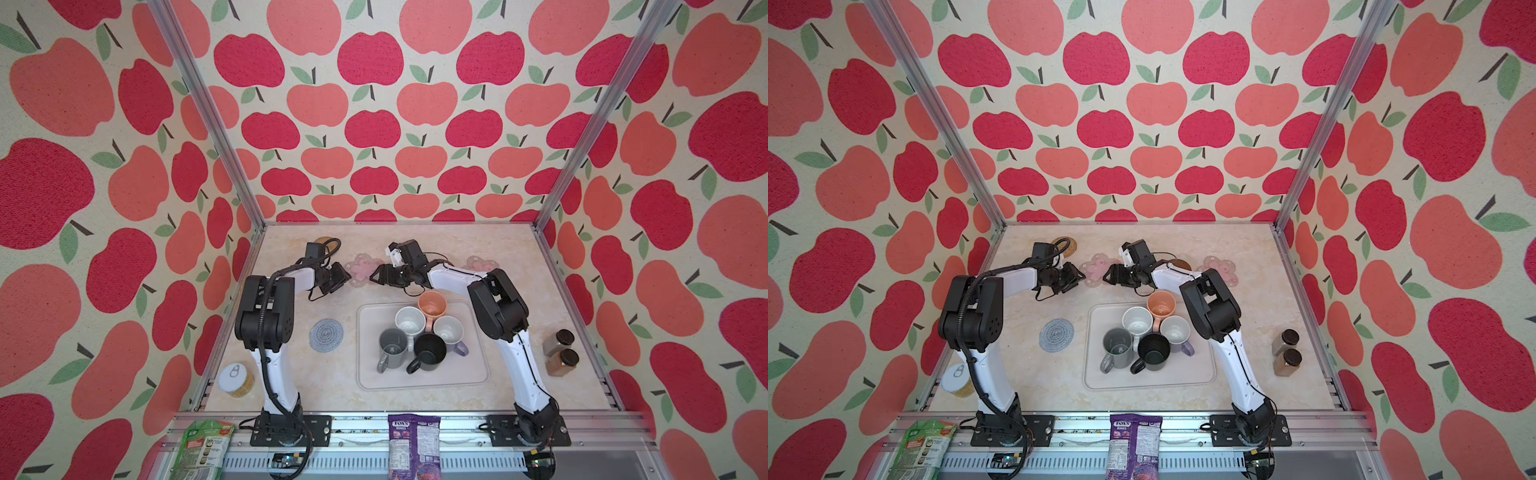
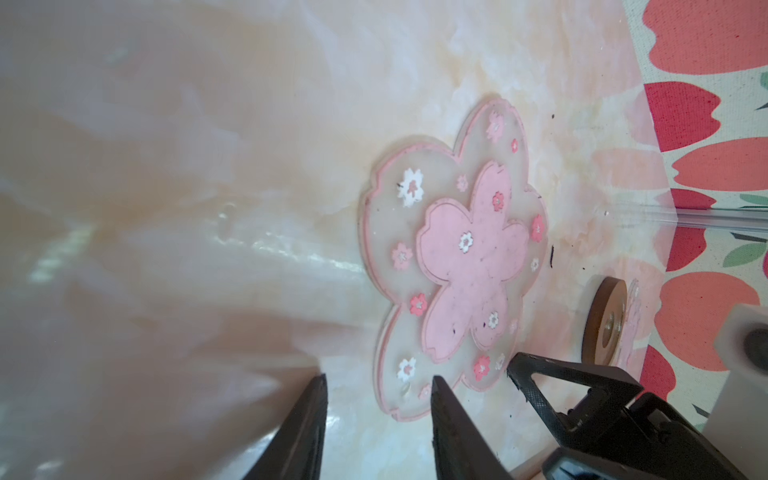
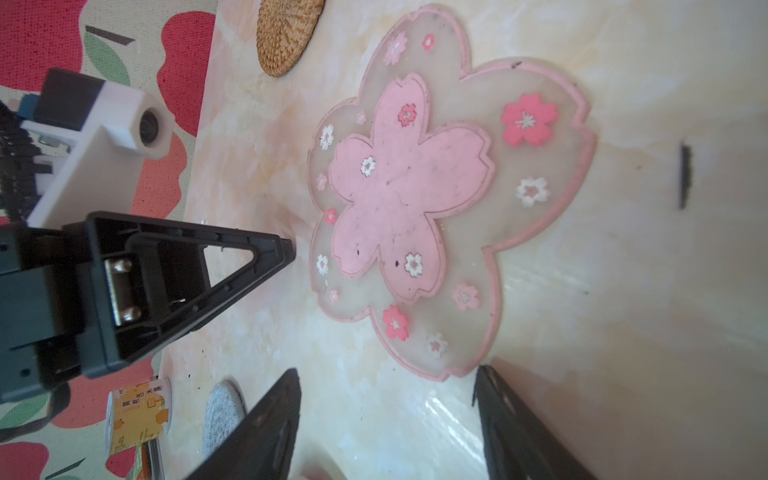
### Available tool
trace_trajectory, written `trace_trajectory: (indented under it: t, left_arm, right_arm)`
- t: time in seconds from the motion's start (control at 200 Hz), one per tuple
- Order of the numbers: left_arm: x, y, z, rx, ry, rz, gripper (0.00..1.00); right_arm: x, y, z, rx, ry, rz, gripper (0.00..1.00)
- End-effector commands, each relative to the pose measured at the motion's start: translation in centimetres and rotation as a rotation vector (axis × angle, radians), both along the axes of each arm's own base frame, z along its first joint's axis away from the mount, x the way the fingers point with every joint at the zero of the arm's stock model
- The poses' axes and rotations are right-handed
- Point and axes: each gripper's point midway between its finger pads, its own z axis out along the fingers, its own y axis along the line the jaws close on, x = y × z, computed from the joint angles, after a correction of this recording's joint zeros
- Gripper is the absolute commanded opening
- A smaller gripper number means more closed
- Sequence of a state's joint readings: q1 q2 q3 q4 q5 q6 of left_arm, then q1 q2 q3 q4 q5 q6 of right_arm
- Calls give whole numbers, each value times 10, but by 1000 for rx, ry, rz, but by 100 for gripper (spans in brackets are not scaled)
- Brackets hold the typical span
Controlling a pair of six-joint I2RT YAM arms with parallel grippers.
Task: Place cups on coasters
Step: Move the coaster to the top-center of the table, then move the coaster to the top-left of the table.
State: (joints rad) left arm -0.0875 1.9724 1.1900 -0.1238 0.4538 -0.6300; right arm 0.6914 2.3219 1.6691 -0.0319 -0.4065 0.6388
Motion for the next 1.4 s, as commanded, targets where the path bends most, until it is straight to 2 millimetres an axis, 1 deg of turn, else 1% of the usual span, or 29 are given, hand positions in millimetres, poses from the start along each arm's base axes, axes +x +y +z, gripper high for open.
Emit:
trace_trajectory:
  t: [0.0, 0.08, 0.305, 0.435, 0.635, 0.785, 1.011, 1.186, 1.281, 1.396]
  left_arm:
    - [-3, 9, 2, 49, 14, -4, 43]
    - [4, 9, 2, 50, 12, -5, 44]
    - [22, 6, -3, 33, 17, 9, 44]
    - [29, 5, -9, 20, 28, 29, 44]
    - [32, 5, -16, 13, 43, 44, 44]
    - [30, 3, -21, 10, 54, 43, 44]
    - [24, 6, -20, 5, 55, 53, 44]
    - [18, 14, -19, -3, 62, 69, 44]
    - [17, 17, -20, -36, 62, 81, 44]
    - [16, 15, -20, -65, 58, 83, 44]
  right_arm:
    - [-15, -16, -21, -119, 35, 9, 70]
    - [-6, -22, -18, -147, 13, -6, 70]
    - [25, -38, -13, -152, -15, -76, 70]
    - [35, -37, -19, -155, -7, -77, 70]
    - [43, -26, -24, -129, 5, -66, 70]
    - [38, -12, -30, -112, 28, -34, 70]
    - [18, 3, -38, -118, 54, 11, 70]
    - [3, 13, -38, -111, 65, 40, 70]
    - [-1, 18, -36, -105, 66, 51, 70]
    - [-3, 22, -35, -101, 66, 58, 70]
